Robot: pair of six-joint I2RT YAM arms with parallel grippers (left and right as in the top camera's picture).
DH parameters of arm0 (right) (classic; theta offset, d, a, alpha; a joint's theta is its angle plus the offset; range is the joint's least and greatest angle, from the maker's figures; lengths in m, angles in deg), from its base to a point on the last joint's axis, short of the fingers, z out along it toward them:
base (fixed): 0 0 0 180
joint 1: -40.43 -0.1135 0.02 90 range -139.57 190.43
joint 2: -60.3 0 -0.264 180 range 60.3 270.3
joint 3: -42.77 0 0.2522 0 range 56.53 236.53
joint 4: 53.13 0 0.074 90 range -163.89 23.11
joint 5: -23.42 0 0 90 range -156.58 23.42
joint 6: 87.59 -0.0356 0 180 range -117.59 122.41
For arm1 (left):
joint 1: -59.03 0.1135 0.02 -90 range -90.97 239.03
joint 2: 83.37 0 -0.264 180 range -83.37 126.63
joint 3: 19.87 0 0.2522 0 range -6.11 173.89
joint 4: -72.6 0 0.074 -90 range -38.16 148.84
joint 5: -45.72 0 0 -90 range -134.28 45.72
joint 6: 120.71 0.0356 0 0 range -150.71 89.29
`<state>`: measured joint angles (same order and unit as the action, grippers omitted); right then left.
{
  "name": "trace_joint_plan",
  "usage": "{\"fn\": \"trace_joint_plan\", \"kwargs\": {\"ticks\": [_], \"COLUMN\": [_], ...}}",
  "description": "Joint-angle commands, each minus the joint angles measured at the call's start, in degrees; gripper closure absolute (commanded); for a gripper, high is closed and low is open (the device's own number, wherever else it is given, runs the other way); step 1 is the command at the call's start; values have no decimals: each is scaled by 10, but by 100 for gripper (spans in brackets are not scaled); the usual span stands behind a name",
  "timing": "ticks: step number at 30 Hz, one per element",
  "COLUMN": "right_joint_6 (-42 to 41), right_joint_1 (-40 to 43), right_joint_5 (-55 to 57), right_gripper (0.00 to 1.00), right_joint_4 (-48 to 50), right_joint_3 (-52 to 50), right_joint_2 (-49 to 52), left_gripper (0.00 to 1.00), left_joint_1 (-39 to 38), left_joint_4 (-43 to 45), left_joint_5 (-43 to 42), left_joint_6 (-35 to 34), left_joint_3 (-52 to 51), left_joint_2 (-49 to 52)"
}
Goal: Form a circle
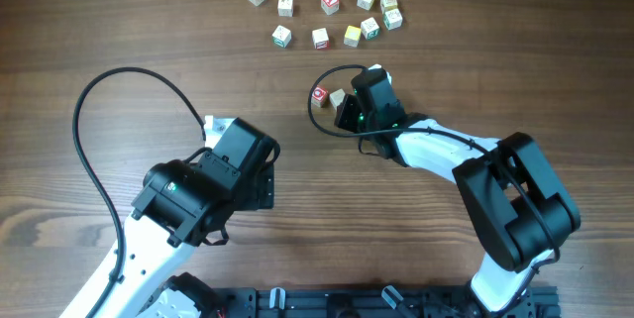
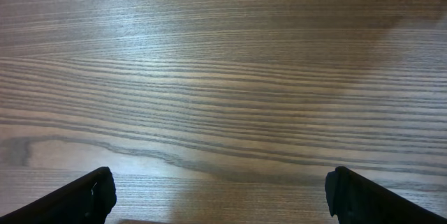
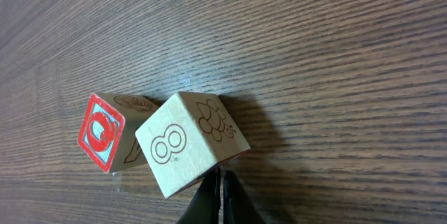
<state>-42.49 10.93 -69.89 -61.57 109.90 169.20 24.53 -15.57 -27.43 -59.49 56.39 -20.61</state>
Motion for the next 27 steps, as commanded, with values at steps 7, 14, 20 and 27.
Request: {"fn": "trace_joint_plan", "kwargs": {"ticks": [7, 14, 20, 27], "right_joint_6": [11, 13, 13, 13], "right_joint_1": [-2, -2, -2, -2], "right_joint_5": [7, 7, 7, 7], "right_gripper": [95, 95, 95, 95], "right_joint_4": [7, 11, 13, 13], "right_joint_3": [-5, -5, -5, -5], "right_joint_2": [14, 14, 14, 14], "left_gripper": [0, 0, 0, 0], "left_joint_1": [3, 3, 3, 3], "left_joint_4": [0, 0, 0, 0], "left_joint_5": [7, 7, 7, 7], "left_joint_6": [-1, -1, -1, -1], "left_joint_3": [-3, -3, -3, -3], "left_joint_2": [-4, -4, -4, -4]}}
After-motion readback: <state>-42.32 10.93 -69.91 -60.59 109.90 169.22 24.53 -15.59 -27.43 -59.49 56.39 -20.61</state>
